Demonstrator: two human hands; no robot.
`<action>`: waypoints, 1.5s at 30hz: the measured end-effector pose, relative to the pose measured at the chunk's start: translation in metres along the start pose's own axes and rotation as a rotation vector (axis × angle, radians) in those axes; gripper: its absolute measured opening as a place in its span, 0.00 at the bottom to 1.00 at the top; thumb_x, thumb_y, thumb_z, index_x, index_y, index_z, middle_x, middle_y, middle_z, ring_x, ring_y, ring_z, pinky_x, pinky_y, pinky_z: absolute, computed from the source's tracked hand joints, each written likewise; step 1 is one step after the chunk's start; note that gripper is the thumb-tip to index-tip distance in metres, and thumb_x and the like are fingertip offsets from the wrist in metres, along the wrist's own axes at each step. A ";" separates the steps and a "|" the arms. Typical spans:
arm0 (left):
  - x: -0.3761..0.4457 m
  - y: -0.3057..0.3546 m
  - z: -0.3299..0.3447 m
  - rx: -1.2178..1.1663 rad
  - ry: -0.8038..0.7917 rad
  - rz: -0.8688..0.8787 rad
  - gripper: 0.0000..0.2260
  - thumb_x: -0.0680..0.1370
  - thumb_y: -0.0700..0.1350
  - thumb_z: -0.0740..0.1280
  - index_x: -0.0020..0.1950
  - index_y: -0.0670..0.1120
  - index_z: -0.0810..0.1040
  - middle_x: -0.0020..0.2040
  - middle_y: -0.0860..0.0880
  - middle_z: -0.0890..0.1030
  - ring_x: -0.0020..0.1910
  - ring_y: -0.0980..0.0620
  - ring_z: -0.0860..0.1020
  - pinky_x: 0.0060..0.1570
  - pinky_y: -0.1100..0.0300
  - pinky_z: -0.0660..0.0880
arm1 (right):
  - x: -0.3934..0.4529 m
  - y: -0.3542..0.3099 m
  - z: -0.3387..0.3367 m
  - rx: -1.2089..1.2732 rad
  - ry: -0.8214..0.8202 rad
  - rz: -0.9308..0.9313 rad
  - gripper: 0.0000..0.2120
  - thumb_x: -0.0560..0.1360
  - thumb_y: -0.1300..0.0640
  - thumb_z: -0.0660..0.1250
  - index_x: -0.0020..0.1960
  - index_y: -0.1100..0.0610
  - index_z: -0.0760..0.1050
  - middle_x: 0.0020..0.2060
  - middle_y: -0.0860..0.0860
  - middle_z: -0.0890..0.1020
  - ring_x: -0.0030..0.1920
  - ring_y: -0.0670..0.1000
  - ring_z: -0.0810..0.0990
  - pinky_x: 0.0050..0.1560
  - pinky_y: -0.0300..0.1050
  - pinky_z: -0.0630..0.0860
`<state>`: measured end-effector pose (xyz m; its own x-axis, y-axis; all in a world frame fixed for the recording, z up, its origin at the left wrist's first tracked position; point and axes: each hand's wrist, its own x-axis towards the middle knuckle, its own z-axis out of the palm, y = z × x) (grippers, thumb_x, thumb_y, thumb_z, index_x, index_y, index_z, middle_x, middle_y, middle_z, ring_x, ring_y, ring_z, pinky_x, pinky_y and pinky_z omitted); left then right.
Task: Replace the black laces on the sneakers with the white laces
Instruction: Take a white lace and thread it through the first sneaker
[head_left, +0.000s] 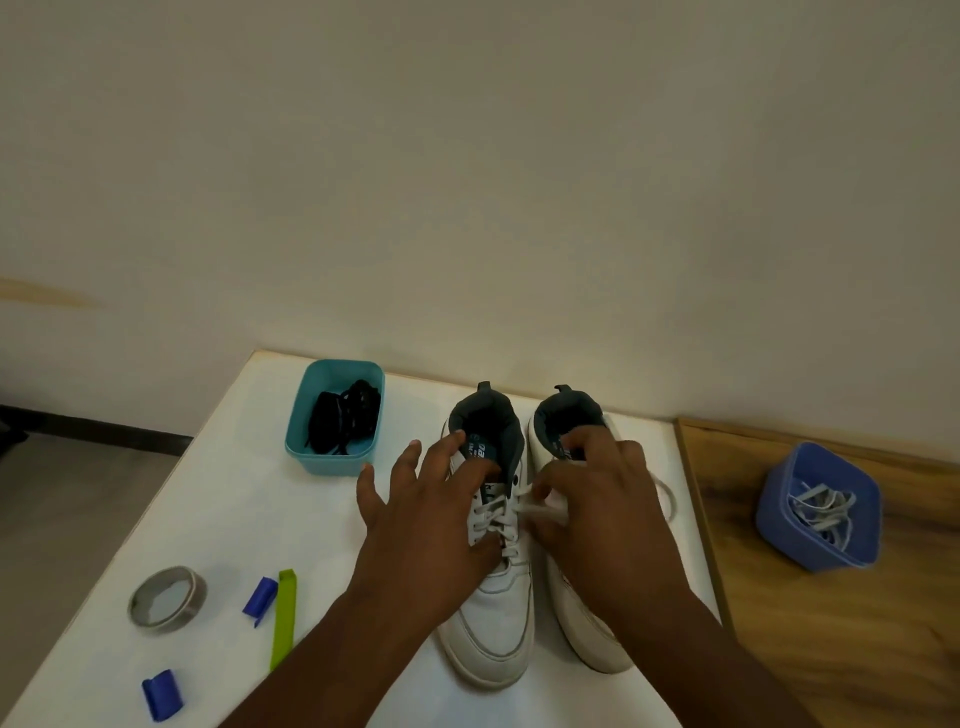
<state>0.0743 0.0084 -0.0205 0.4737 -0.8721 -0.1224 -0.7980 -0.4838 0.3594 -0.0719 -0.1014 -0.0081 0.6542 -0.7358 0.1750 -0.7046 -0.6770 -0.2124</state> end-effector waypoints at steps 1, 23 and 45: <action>0.000 0.000 -0.001 -0.002 -0.005 0.000 0.31 0.75 0.66 0.65 0.74 0.67 0.55 0.81 0.60 0.44 0.81 0.49 0.43 0.74 0.36 0.41 | -0.002 0.000 0.003 -0.041 -0.036 -0.008 0.11 0.66 0.46 0.80 0.46 0.44 0.85 0.61 0.50 0.77 0.60 0.53 0.71 0.56 0.50 0.73; -0.005 0.023 -0.023 -1.386 -0.002 -0.049 0.26 0.80 0.64 0.50 0.55 0.51 0.82 0.49 0.47 0.86 0.51 0.51 0.84 0.53 0.54 0.79 | -0.011 -0.033 -0.019 0.641 0.258 -0.473 0.10 0.80 0.60 0.66 0.59 0.56 0.80 0.59 0.50 0.81 0.62 0.41 0.78 0.61 0.33 0.74; -0.024 0.031 -0.010 -0.839 -0.203 0.211 0.18 0.83 0.61 0.54 0.39 0.56 0.73 0.37 0.51 0.77 0.37 0.56 0.75 0.45 0.51 0.75 | 0.009 -0.028 -0.029 1.490 -0.239 0.461 0.10 0.81 0.55 0.65 0.55 0.52 0.85 0.43 0.55 0.84 0.44 0.52 0.81 0.49 0.48 0.79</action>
<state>0.0422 0.0149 0.0033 0.2090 -0.9717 -0.1100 -0.2875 -0.1686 0.9428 -0.0542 -0.0899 0.0275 0.5966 -0.7489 -0.2884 -0.0492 0.3246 -0.9446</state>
